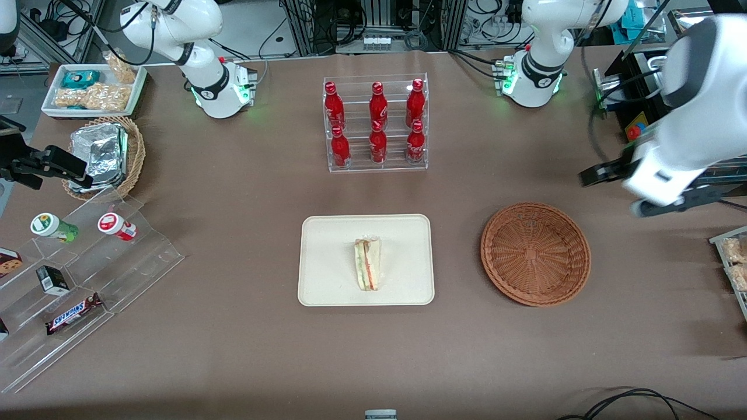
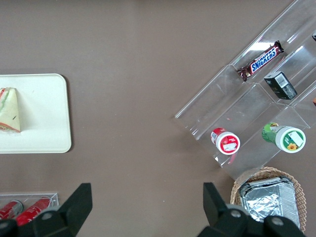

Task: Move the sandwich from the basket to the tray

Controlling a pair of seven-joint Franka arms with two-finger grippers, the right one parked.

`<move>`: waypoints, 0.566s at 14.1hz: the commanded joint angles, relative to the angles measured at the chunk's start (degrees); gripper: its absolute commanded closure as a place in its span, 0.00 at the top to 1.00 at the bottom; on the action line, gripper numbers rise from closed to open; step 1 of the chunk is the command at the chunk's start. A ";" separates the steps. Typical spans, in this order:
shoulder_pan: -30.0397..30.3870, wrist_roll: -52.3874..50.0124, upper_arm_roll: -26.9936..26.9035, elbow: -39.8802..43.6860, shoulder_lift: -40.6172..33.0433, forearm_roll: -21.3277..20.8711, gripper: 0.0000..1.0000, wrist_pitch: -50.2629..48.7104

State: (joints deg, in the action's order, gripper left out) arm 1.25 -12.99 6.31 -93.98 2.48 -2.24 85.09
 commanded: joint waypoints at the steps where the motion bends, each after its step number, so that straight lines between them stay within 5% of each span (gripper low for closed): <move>1: 0.60 7.52 -3.22 1.68 -1.86 0.83 1.00 -0.10; 8: -1.33 14.11 -13.15 6.44 -1.68 5.66 1.00 0.78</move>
State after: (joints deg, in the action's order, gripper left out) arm 1.54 -1.79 -4.28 -88.58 0.70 1.60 85.83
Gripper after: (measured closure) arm 0.000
